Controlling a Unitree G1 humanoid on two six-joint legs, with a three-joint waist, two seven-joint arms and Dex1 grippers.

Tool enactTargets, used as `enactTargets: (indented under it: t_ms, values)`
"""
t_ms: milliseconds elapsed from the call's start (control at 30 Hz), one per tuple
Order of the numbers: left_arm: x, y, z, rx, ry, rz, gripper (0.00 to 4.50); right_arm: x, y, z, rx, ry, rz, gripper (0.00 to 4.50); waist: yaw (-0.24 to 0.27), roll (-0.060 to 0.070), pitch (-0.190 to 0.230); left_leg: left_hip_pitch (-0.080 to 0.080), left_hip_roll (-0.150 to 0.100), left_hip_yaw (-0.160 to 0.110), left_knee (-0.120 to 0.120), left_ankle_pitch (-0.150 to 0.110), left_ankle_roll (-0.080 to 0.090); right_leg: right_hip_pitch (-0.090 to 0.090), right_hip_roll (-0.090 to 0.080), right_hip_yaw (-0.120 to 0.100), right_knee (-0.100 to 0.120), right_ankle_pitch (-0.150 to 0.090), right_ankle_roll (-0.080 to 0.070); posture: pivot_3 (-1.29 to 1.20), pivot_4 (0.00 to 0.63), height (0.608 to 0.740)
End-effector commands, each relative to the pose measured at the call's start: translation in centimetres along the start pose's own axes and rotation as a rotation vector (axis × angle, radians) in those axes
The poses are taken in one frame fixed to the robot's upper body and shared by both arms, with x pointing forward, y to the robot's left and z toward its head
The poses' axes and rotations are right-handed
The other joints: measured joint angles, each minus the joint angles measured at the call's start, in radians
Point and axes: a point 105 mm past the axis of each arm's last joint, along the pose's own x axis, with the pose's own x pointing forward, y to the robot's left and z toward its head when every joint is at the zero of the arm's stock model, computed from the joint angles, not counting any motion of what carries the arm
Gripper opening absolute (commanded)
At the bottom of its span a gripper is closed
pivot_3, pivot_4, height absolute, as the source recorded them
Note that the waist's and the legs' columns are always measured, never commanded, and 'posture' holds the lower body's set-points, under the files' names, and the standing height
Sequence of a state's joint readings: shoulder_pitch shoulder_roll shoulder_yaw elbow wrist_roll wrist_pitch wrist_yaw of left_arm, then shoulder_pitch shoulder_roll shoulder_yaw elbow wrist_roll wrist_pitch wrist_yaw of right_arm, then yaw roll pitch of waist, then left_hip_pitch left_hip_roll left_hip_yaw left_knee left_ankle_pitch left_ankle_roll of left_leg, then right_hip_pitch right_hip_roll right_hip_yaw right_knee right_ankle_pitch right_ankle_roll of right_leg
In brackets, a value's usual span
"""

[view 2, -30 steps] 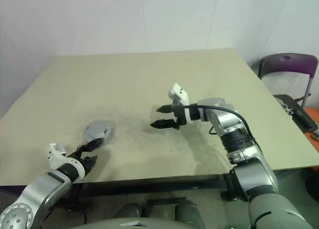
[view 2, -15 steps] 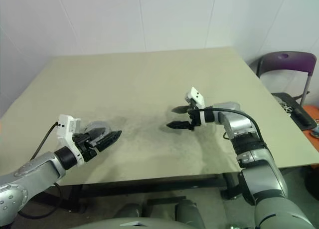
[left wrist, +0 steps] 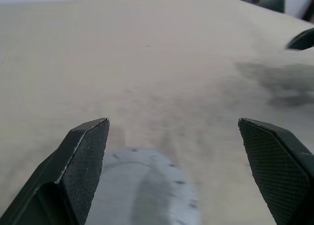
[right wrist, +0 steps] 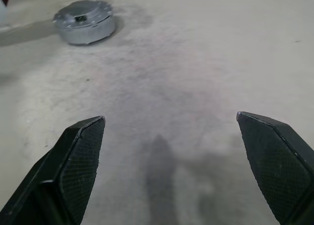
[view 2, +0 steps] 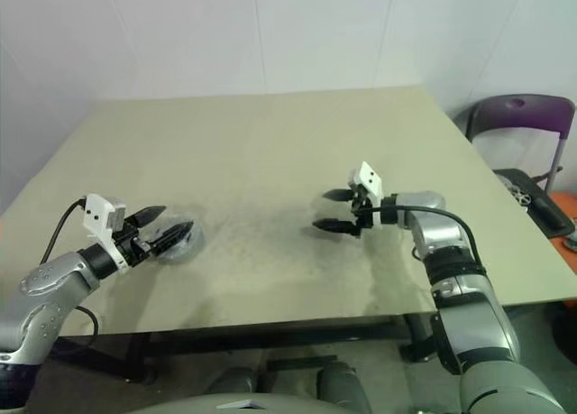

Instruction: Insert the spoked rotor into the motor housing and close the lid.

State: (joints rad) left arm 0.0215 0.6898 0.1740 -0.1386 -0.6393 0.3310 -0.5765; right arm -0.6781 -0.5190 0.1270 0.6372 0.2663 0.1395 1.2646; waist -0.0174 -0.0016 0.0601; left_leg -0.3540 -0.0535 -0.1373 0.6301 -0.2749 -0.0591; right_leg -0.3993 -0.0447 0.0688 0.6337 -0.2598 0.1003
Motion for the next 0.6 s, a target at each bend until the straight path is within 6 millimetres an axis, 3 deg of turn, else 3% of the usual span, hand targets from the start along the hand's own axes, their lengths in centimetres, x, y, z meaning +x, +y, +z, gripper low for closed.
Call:
enactTargets:
  t_ms: [33, 167, 600]
  values:
    - [0.0, 1.8, 1.7, 0.075, -0.091, 0.064, 4.46, -0.4, -0.5, 0.6, -0.017, -0.05, -0.042, 4.5, 0.002, 0.0, 0.0, 0.0, 0.0, 0.0, 0.0, 0.0, 0.0, 0.0, 0.0, 0.0, 0.0, 0.0, 0.0, 0.0, 0.0, 0.74]
    - [0.6, 3.8, 2.9, 0.125, -0.18, 0.163, 4.46, -0.4, -0.7, 0.2, -0.009, -0.072, -0.079, 4.5, 0.004, 0.0, 0.0, 0.0, 0.0, -0.001, 0.001, 0.0, 0.0, 0.0, 0.0, 0.0, 0.001, 0.001, 0.0, 0.0, 0.0, 0.74]
    - [2.8, 2.8, 2.8, 0.11, -0.178, 0.055, 4.46, -0.1, -0.4, -0.5, 0.04, -0.135, -0.129, 4.5, 0.001, 0.0, 0.0, 0.0, 0.0, -0.001, 0.002, 0.0, 0.0, 0.0, 0.0, 0.0, 0.001, 0.003, 0.003, 0.0, 0.0, 0.74]
